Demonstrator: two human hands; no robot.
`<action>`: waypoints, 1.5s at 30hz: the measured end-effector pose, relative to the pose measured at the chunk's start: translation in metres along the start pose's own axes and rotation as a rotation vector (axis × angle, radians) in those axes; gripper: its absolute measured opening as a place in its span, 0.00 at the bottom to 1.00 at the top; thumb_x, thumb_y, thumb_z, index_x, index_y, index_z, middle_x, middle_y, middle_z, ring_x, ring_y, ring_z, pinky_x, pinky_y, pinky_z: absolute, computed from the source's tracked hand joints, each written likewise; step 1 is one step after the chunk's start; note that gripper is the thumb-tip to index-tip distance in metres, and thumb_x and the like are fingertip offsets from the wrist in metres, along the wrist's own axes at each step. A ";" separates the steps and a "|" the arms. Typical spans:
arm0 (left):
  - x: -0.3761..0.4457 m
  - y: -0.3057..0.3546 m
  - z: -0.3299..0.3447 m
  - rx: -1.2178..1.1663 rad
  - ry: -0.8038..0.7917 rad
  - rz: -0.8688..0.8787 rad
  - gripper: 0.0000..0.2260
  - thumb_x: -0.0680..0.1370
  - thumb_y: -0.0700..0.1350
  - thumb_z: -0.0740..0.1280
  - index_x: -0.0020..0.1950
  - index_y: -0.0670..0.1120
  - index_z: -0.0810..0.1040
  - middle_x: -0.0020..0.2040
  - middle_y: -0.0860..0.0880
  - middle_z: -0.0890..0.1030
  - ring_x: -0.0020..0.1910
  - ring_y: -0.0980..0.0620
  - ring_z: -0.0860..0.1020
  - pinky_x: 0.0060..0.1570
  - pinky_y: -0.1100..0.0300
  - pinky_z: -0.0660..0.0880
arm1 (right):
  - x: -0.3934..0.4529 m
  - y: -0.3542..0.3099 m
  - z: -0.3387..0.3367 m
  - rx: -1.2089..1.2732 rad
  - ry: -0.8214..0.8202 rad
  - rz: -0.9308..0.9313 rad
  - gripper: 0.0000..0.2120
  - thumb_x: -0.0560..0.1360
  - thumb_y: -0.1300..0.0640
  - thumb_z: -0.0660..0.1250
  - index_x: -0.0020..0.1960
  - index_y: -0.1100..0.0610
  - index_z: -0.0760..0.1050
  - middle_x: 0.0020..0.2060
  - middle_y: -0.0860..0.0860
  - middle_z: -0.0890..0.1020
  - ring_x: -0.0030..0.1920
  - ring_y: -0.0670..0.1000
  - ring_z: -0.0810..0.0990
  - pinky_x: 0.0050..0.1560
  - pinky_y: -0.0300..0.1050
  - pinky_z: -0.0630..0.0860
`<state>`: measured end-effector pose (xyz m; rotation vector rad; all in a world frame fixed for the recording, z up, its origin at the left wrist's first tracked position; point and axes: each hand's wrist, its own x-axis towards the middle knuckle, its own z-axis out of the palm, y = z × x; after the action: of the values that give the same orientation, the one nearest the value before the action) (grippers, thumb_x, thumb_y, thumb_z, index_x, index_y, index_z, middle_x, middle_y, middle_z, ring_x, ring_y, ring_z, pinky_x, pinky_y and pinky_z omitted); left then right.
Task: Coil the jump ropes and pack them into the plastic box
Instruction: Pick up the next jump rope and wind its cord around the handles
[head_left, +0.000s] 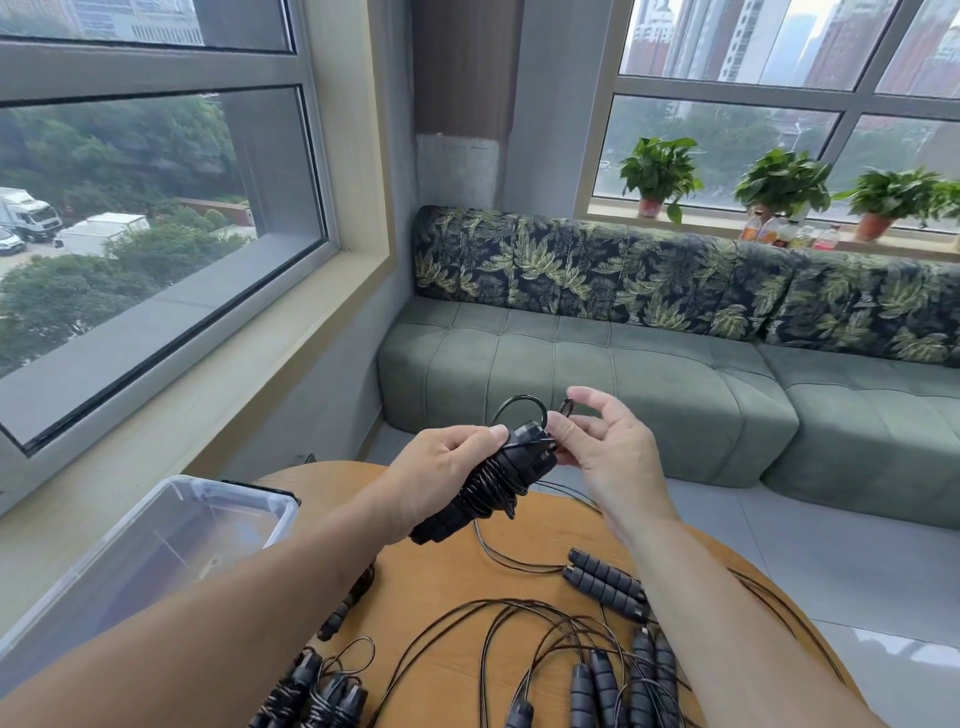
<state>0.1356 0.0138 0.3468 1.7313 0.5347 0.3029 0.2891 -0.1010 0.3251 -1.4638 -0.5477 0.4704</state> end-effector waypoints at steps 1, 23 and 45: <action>0.000 0.000 0.000 -0.002 0.005 0.002 0.18 0.83 0.54 0.60 0.39 0.47 0.81 0.33 0.46 0.83 0.31 0.48 0.80 0.32 0.59 0.76 | -0.002 -0.001 0.000 -0.030 0.024 -0.011 0.16 0.72 0.56 0.75 0.58 0.54 0.77 0.40 0.52 0.87 0.37 0.51 0.83 0.43 0.44 0.82; 0.003 -0.010 -0.007 0.118 -0.016 0.023 0.16 0.81 0.58 0.62 0.41 0.55 0.84 0.35 0.47 0.85 0.33 0.47 0.83 0.38 0.54 0.80 | -0.004 -0.029 -0.018 -0.320 -0.513 0.012 0.20 0.80 0.66 0.60 0.65 0.47 0.78 0.53 0.46 0.84 0.47 0.42 0.78 0.54 0.40 0.76; 0.015 -0.030 0.001 0.364 0.071 -0.044 0.15 0.77 0.66 0.63 0.46 0.59 0.84 0.42 0.51 0.86 0.43 0.51 0.84 0.50 0.50 0.81 | -0.022 -0.024 0.004 -0.703 -0.167 -0.316 0.07 0.71 0.57 0.74 0.48 0.49 0.81 0.36 0.46 0.84 0.35 0.42 0.78 0.41 0.37 0.75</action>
<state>0.1435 0.0256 0.3163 2.0616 0.7125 0.2469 0.2682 -0.1128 0.3476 -1.9615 -1.1373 0.1451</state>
